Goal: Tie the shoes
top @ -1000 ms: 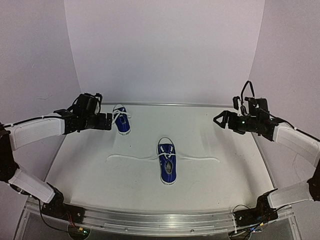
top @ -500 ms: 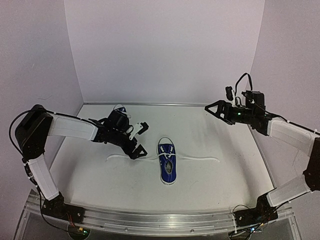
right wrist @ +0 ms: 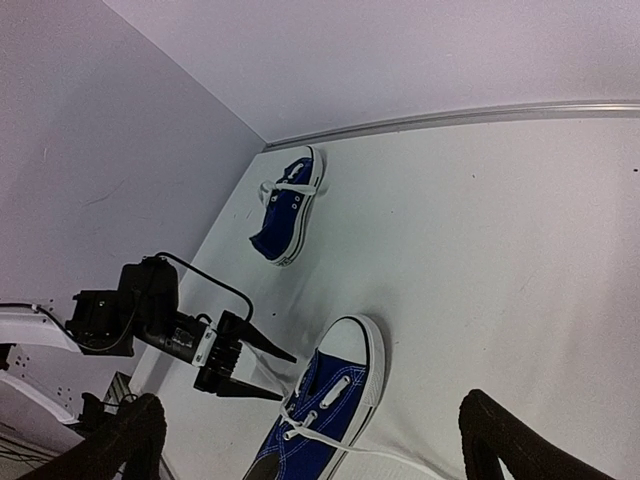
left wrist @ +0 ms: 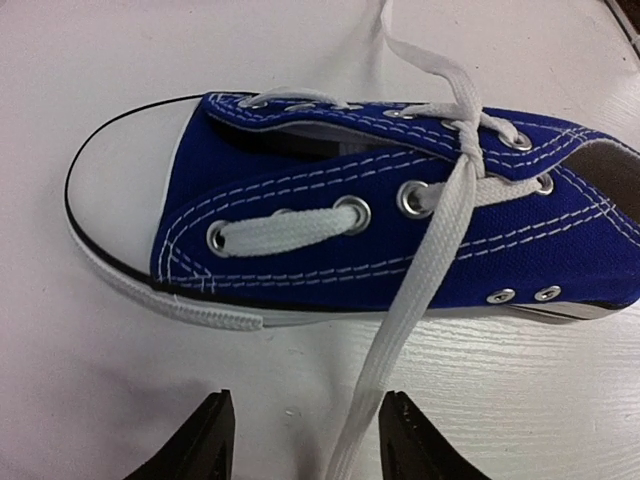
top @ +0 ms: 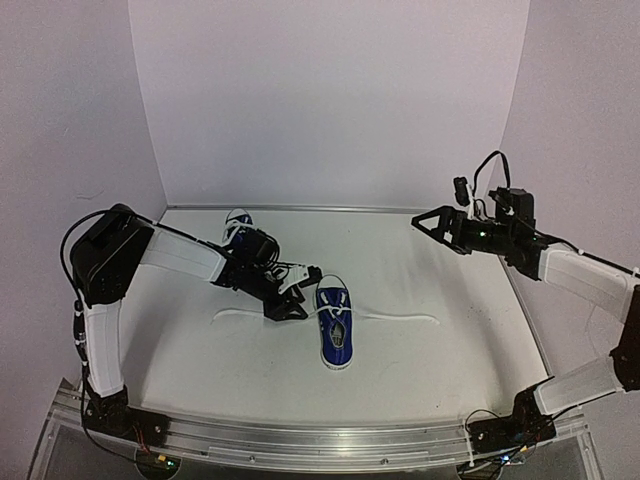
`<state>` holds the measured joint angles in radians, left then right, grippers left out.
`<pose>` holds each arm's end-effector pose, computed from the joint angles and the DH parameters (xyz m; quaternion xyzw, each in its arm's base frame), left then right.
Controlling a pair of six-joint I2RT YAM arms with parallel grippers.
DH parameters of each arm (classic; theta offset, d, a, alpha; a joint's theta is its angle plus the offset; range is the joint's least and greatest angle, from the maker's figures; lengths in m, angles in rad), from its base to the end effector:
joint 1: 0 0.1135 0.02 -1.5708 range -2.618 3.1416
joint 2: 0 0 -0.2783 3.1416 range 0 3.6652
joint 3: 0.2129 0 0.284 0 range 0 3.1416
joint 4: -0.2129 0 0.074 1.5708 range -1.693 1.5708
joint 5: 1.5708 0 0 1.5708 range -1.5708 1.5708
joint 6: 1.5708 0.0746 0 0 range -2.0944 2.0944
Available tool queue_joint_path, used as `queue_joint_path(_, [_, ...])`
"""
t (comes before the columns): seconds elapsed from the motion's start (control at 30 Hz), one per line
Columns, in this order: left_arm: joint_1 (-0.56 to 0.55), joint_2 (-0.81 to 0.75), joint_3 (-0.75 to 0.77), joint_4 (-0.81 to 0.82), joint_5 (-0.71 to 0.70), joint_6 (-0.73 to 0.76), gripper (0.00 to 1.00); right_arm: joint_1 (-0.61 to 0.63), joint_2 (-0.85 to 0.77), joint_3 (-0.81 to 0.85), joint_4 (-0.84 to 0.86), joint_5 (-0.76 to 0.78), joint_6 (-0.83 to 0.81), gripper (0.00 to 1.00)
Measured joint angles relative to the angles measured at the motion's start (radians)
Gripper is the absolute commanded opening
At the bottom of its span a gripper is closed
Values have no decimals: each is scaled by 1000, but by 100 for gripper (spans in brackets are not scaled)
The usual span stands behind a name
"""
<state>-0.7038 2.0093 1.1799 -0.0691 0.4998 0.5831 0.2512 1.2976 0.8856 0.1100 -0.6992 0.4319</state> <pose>0.3251 -0.3228 0.0921 0.6141 0.6828 -0.2523 0.3049 0.3256 0.1331 0.2863 -0.1339 0.7719 0.4465 0.4323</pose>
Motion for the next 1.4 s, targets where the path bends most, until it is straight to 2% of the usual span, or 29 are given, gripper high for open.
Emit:
queue_joint_path(0.4, [-9,75,51,-11,24,72,25,0,24,0,2,-46,4,98])
queue_joint_path(0.67, [-15,77,66,-56,25,108,44,0,47,0,2,-55,10,98])
queue_joint_path(0.97, [-21,82,88,-92,25,124,33,0,72,0,2,-55,15,98])
queue_joint_path(1.1, [-23,96,114,-107,24,124,31,0,73,0,2,-55,15,98])
queue_joint_path(1.17, [-24,100,122,-113,24,123,26,0,73,0,2,-55,14,98])
queue_joint_path(1.3, [-24,107,138,-125,20,115,5,0,73,0,2,-54,14,98])
queue_joint_path(1.4, [-25,107,140,-135,19,121,0,0,73,0,2,-55,14,98])
